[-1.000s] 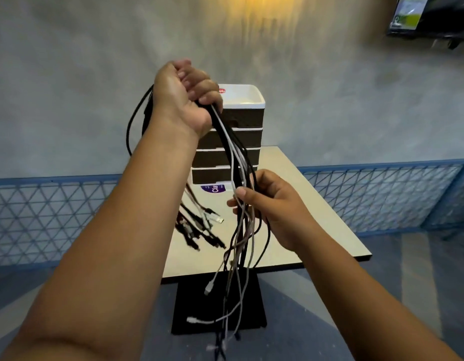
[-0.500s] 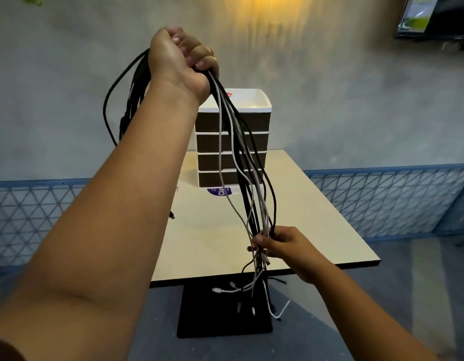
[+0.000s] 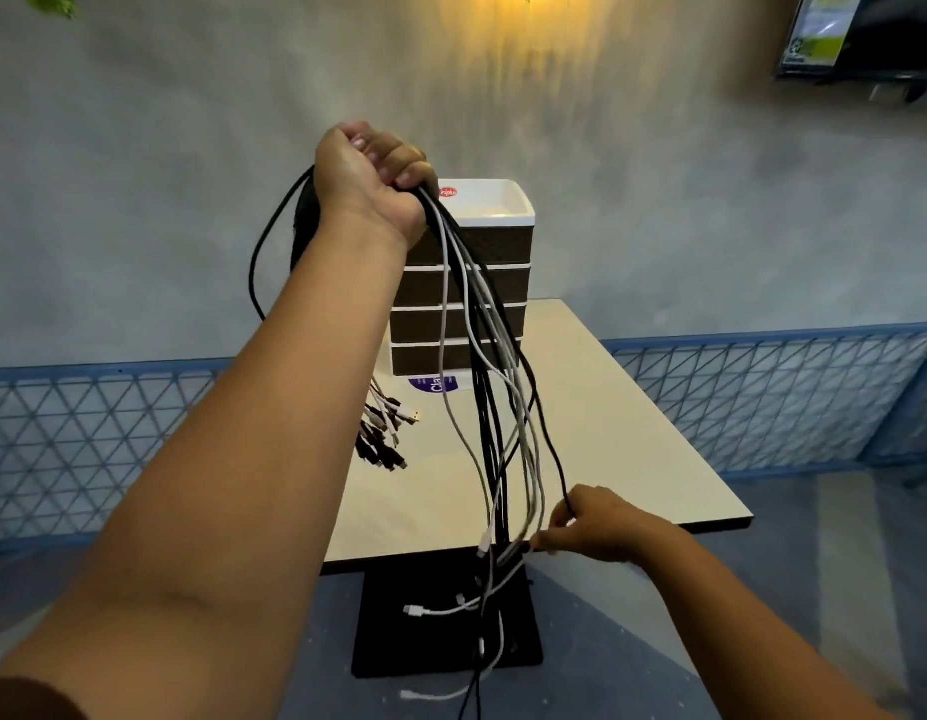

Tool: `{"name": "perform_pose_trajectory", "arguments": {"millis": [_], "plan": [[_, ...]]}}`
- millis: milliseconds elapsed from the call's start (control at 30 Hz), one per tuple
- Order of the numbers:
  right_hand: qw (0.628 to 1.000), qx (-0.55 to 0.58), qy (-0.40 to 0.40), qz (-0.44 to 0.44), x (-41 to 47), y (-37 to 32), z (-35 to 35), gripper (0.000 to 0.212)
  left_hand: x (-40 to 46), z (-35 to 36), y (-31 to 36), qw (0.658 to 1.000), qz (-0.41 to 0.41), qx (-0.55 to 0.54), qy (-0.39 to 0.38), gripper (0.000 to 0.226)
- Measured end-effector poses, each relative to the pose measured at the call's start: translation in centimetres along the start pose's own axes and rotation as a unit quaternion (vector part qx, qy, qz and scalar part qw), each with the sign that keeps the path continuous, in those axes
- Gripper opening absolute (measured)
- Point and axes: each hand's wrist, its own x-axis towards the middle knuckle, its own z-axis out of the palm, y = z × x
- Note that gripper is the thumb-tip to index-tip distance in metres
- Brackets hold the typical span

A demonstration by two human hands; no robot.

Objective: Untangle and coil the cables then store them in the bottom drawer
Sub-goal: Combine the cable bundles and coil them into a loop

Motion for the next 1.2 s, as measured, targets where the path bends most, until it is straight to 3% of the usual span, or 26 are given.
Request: {"name": "perform_pose_trajectory", "arguments": {"millis": [133, 267, 367, 433, 500, 567, 633, 700, 767, 933, 1067, 1200], "plan": [[0.999, 0.024, -0.003, -0.033, -0.7, -0.3, -2.0, 0.032, 0.4, -0.2, -0.5, 1.000, 0.001, 0.001, 0.007, 0.023], [0.988, 0.068, -0.030, -0.137, -4.0, -4.6, -6.3, 0.097, 0.4, -0.1, -0.9, 1.000, -0.009, -0.005, 0.000, 0.026], [0.968, 0.054, -0.086, -0.229, -6.3, -6.4, -9.7, 0.121, 0.2, 0.1, -1.0, 1.000, -0.015, -0.007, 0.000, 0.028], [0.938, 0.142, -0.096, -0.302, -8.0, -6.9, -11.3, 0.129, 0.1, 0.1, -0.8, 1.000, -0.019, -0.006, -0.003, 0.028], [0.900, 0.268, -0.045, -0.340, -8.4, -7.3, -12.2, 0.119, 0.2, 0.2, -0.5, 1.000, -0.025, -0.009, -0.003, 0.033], [0.880, 0.342, 0.057, -0.325, -7.3, -8.5, -11.7, 0.092, 0.3, 0.6, -0.6, 1.000, -0.028, -0.013, -0.004, 0.036], [0.902, 0.328, 0.108, -0.258, -5.3, -9.9, -9.6, 0.062, 0.1, 1.2, -1.1, 1.000, -0.023, -0.003, -0.009, 0.030], [0.935, 0.276, 0.104, -0.199, -3.0, -10.4, -6.8, 0.038, 0.0, 1.6, -1.4, 1.000, -0.014, 0.014, -0.009, 0.028], [0.938, 0.288, 0.102, -0.163, -1.6, -9.7, -4.4, 0.019, 0.1, 1.8, -1.2, 1.000, -0.006, 0.024, -0.003, 0.025], [0.940, 0.294, 0.115, -0.132, -1.0, -7.1, -2.4, 0.014, 0.7, 1.1, -0.2, 0.999, 0.009, 0.046, 0.020, 0.022], [0.944, 0.244, 0.175, -0.136, -1.1, -5.7, -3.2, 0.004, 1.2, -0.1, -0.2, 0.999, 0.013, 0.039, 0.029, 0.021], [0.906, 0.362, 0.141, -0.165, -2.2, -5.7, -5.1, 0.011, 1.8, -1.1, 0.3, 0.999, 0.019, 0.007, 0.044, 0.022]]}}
